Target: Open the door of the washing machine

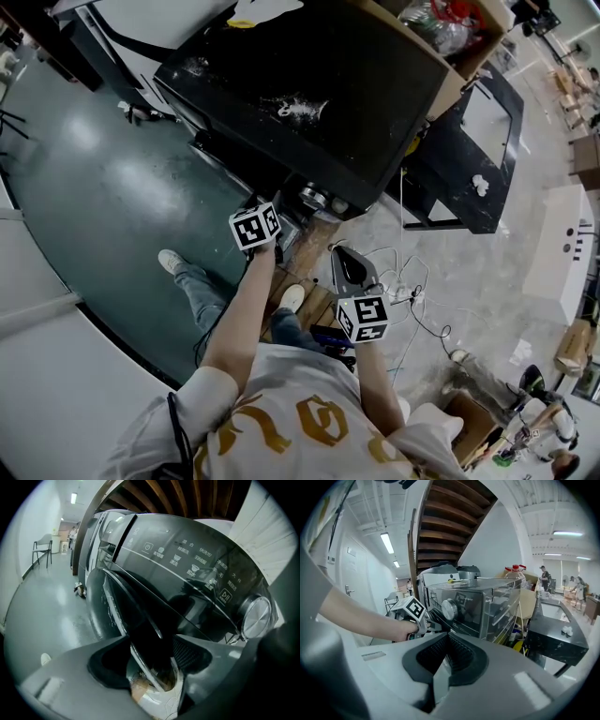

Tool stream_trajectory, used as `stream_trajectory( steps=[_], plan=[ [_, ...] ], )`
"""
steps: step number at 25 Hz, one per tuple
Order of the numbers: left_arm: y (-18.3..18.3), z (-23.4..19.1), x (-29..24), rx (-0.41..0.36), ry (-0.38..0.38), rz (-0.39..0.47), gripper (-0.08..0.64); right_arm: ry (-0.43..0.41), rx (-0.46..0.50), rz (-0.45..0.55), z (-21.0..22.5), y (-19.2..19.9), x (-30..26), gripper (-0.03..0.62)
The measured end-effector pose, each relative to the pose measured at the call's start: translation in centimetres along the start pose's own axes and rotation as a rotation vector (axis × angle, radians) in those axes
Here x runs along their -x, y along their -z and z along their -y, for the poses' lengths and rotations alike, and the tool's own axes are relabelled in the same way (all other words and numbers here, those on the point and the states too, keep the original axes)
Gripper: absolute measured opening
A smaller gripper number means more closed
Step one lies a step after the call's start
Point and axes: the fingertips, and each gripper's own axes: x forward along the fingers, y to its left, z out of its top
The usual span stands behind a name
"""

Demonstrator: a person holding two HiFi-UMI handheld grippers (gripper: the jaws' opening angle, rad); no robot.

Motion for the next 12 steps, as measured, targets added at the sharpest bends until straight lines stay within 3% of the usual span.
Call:
stream_trajectory(
  steps=[12],
  plan=[
    [0.19,-0.33,0.39,0.005,0.019,0.007,0.270,0.009,0.002,0.014,-0.05,-0.14,0.76,0.021]
  ],
)
